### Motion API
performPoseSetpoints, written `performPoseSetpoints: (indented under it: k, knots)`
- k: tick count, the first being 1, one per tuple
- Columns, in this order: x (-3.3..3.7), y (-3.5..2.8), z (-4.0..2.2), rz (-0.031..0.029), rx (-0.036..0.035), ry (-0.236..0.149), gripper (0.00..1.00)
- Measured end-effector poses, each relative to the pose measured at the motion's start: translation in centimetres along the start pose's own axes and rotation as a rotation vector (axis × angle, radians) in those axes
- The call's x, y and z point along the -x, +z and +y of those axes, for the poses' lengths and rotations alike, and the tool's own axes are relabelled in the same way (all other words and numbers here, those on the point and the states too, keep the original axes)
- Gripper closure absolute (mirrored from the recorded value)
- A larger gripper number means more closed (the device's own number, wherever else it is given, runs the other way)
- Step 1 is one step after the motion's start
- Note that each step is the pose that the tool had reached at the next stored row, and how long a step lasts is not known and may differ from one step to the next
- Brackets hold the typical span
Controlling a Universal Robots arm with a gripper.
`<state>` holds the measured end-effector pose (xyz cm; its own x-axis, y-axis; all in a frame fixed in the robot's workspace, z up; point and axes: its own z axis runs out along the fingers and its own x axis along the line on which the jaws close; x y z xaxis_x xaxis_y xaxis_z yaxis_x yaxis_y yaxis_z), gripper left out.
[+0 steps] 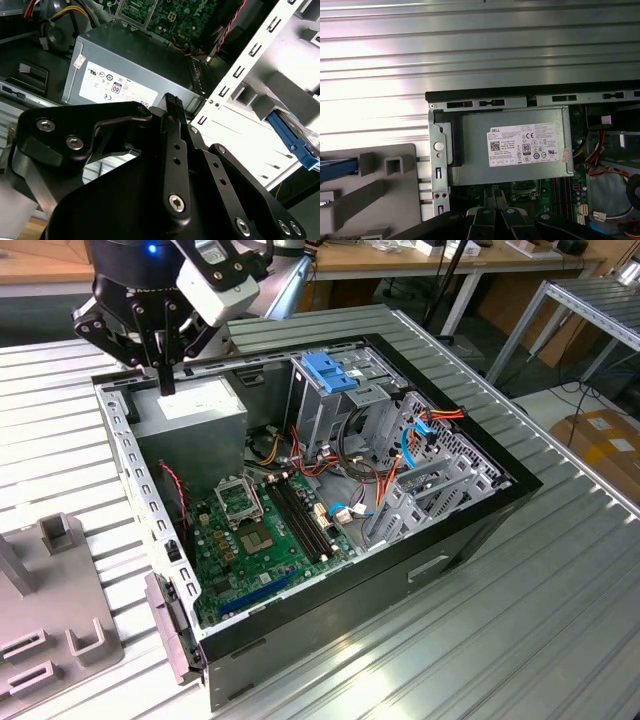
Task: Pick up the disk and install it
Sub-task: 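Reach for the disk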
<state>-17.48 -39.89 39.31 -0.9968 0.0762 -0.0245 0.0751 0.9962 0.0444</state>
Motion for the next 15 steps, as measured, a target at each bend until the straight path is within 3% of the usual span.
performPoseSetpoints:
  k: [15]
  knots:
    - [-0.79, -0.02, -0.06, 0.0, 0.0, 0.0, 0.89]
